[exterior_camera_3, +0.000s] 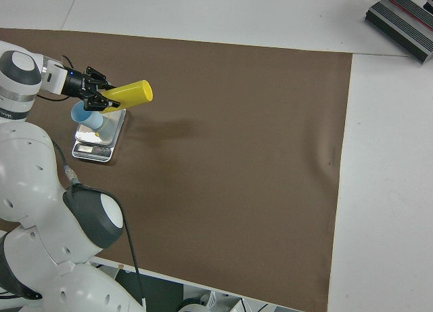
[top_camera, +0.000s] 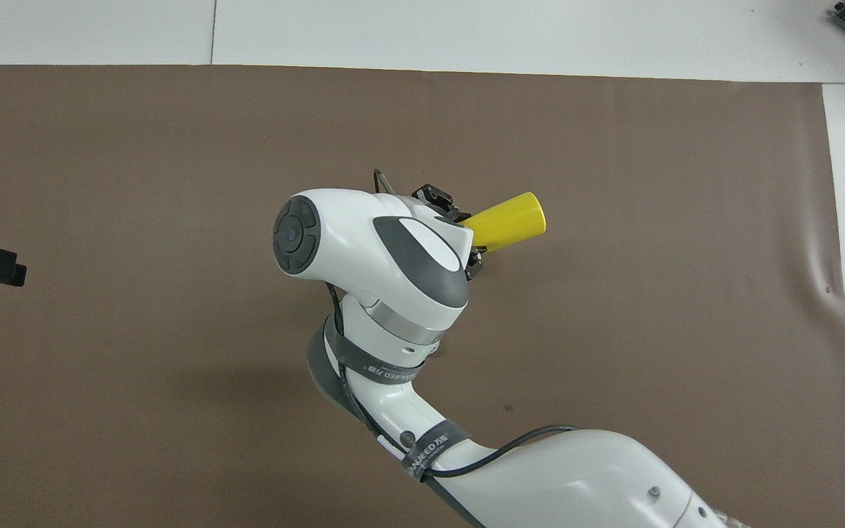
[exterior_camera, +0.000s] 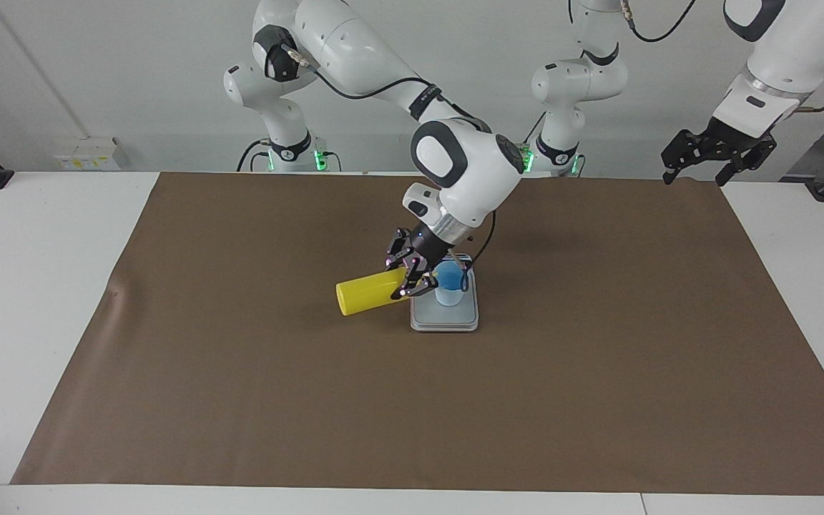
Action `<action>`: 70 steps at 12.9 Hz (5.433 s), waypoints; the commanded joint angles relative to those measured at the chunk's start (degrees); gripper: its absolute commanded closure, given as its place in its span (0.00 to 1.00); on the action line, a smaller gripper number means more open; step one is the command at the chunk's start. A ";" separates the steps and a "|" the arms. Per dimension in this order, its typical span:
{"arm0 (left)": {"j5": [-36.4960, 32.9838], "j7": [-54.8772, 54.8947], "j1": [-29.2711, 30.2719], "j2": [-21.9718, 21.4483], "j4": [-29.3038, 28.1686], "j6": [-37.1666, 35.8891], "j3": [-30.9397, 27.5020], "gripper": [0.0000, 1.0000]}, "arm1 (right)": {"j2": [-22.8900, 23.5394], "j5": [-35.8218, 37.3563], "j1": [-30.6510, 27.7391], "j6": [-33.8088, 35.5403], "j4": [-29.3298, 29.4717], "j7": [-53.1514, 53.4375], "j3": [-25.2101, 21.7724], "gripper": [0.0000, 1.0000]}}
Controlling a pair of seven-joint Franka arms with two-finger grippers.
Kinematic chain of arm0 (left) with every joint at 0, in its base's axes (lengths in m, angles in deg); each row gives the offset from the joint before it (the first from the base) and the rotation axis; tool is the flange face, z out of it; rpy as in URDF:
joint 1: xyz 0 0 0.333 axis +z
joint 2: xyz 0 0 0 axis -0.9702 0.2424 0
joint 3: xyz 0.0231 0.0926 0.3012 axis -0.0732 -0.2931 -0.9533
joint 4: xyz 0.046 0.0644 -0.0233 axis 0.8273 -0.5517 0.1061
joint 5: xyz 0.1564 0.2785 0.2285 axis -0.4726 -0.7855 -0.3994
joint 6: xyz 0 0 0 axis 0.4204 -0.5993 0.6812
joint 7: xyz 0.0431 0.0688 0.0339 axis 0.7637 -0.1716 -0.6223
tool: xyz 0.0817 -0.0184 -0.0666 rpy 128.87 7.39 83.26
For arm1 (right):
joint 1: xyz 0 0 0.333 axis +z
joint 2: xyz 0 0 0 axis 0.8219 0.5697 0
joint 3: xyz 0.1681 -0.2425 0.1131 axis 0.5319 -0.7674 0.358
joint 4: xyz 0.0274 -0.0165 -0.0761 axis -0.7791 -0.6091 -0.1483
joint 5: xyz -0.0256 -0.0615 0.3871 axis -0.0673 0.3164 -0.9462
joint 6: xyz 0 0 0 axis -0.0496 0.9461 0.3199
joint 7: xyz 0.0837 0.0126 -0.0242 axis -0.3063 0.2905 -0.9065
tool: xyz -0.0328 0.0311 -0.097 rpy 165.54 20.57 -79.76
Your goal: Pour seasoning into cup on scale with both arms
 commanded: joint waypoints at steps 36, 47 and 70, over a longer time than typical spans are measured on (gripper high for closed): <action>-0.21 0.23 -1.46 0.48 0.79 -2.27 0.91 0.00 | -26.75 -91.05 -53.95 -17.10 -52.94 -62.14 0.17 0.11; 0.22 -0.65 -2.60 2.34 2.30 -0.26 0.91 0.00 | -33.51 -67.45 -55.27 -16.49 -48.83 -61.95 -0.54 0.00; 1.98 -3.90 -2.08 2.34 2.03 0.97 0.82 0.00 | -36.69 -28.82 -33.91 -2.53 -24.31 -96.39 1.57 0.00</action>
